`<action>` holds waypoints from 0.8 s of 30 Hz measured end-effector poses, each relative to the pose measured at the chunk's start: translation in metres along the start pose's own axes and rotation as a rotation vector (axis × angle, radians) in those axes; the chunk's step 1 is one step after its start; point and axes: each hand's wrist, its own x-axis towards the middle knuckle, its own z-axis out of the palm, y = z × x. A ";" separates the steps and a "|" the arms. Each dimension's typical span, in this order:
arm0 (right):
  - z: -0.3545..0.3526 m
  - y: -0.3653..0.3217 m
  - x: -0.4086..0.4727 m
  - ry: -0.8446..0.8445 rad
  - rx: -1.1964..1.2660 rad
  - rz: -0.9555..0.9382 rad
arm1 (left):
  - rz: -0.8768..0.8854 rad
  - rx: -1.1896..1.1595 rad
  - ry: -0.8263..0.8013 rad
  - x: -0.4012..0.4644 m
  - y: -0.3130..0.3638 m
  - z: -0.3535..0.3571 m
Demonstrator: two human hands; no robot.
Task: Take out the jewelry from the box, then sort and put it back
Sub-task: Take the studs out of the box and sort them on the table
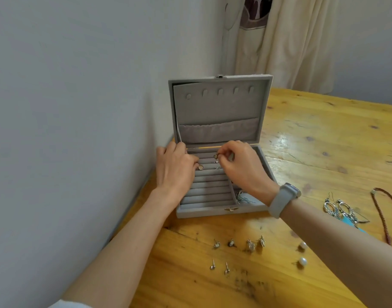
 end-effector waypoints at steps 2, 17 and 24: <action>-0.009 0.000 -0.009 -0.024 0.065 0.007 | -0.016 -0.030 0.004 0.001 -0.001 -0.002; -0.057 0.010 -0.157 -0.174 0.097 0.020 | -0.129 -0.787 -0.144 -0.116 0.046 -0.060; -0.043 0.024 -0.194 -0.142 -0.108 -0.004 | -0.025 -0.652 -0.105 -0.169 0.073 -0.038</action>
